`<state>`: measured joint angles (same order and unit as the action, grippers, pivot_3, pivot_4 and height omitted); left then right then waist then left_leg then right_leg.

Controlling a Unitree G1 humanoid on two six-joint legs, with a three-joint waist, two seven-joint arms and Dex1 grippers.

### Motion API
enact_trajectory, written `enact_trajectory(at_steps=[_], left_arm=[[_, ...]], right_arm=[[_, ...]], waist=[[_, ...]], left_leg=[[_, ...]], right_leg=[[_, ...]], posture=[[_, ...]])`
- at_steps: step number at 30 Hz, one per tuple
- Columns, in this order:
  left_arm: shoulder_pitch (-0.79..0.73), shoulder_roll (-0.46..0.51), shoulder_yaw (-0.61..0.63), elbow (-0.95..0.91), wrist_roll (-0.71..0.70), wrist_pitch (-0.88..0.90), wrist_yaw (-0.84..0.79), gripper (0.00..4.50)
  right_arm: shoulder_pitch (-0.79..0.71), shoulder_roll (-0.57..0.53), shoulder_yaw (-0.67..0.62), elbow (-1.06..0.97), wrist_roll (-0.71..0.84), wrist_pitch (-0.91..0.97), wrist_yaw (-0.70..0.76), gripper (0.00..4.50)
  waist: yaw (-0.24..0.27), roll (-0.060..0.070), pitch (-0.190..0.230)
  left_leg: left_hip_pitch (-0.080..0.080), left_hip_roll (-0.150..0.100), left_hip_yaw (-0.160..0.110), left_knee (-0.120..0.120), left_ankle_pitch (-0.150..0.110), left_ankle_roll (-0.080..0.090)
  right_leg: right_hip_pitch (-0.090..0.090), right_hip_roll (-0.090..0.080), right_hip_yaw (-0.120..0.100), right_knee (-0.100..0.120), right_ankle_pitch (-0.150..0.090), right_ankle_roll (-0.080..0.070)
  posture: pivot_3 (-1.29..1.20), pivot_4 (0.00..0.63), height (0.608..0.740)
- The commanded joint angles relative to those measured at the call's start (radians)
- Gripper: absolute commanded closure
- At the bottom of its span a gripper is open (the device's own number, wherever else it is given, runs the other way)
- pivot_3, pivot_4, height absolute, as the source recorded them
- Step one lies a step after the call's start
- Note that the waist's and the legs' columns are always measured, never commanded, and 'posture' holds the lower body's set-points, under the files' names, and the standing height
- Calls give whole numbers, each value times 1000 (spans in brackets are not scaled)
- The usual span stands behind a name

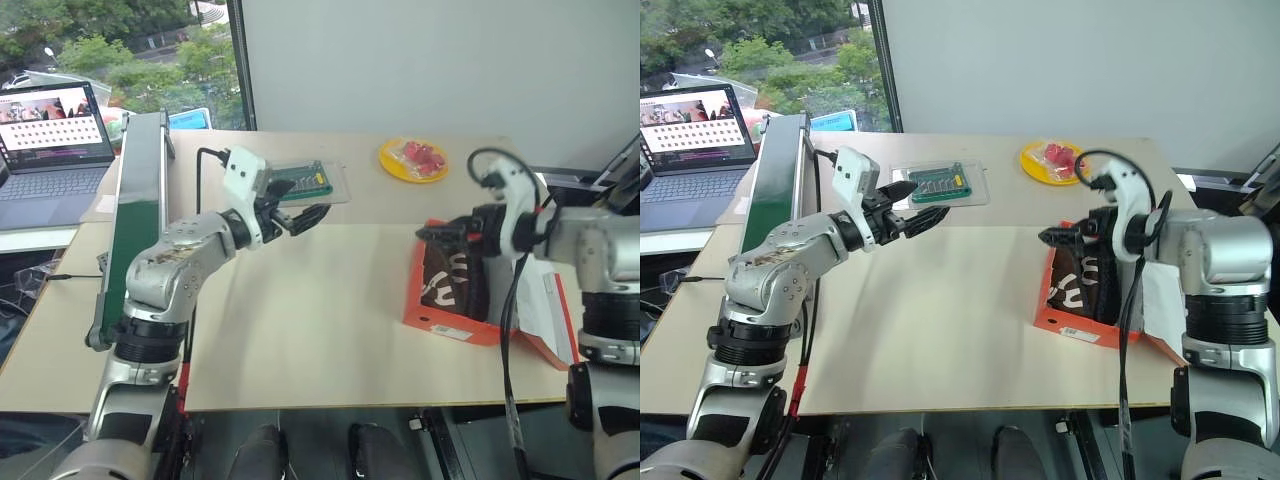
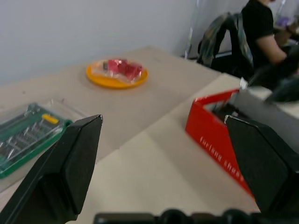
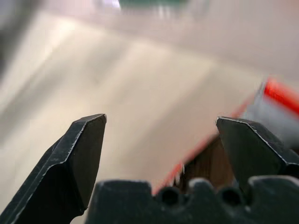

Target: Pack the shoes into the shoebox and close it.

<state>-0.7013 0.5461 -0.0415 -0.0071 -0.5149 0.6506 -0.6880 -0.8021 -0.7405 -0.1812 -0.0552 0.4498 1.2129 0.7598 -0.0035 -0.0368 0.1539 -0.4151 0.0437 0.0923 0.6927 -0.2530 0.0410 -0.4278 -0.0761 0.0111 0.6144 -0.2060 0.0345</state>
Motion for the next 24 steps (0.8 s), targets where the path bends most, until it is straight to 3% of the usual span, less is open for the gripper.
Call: enact_trajectory(at_steps=[1, 4, 9, 16, 19, 24], left_arm=[[-26, 93, 21, 15, -53, -17, -243, 0], [-12, 163, 6, 4, -80, 9, -393, 0], [-11, 198, -43, -18, -69, 19, -512, 0], [-65, 153, -166, 28, 12, -50, -623, 0], [-111, 124, -214, 132, 90, -135, -661, 0], [-141, 98, -225, 200, 147, -201, -687, 0]], right_arm=[[13, -14, -115, -108, 21, -101, -39, 16], [136, -67, -126, -205, -9, -169, -36, 16], [252, -122, -221, -295, 86, -62, -23, 16], [463, -182, -536, -448, 221, 247, -25, 16], [613, -88, -671, -544, 211, 367, -72, 667], [831, 68, -714, -627, 201, 331, -106, 2331]], waist=[[0, 0, 0], [11, 0, 0], [18, 1, 1], [19, 1, 1], [20, 1, 0], [12, 3, 0]], left_leg=[[0, 0, 0, 0, 0, 0], [-3, 0, 2, 0, 0, 0], [-8, -1, 3, 3, -1, 2], [-7, 0, 1, 3, -1, 2], [-7, 0, 0, 3, -1, 2], [-6, -1, -3, 3, -1, 3]], right_leg=[[0, 0, 0, 0, 0, 0], [-2, -1, -1, -1, 0, 1], [-3, -2, -2, -1, 0, 1], [-3, -1, -2, -1, -1, 1], [-3, -1, -1, -1, -1, 1], [-2, -1, 1, 0, -1, 1]], posture=[[0, 150, 740], [0, 150, 740], [0, 150, 740], [0, 150, 740], [0, 150, 740], [0, 150, 740]])
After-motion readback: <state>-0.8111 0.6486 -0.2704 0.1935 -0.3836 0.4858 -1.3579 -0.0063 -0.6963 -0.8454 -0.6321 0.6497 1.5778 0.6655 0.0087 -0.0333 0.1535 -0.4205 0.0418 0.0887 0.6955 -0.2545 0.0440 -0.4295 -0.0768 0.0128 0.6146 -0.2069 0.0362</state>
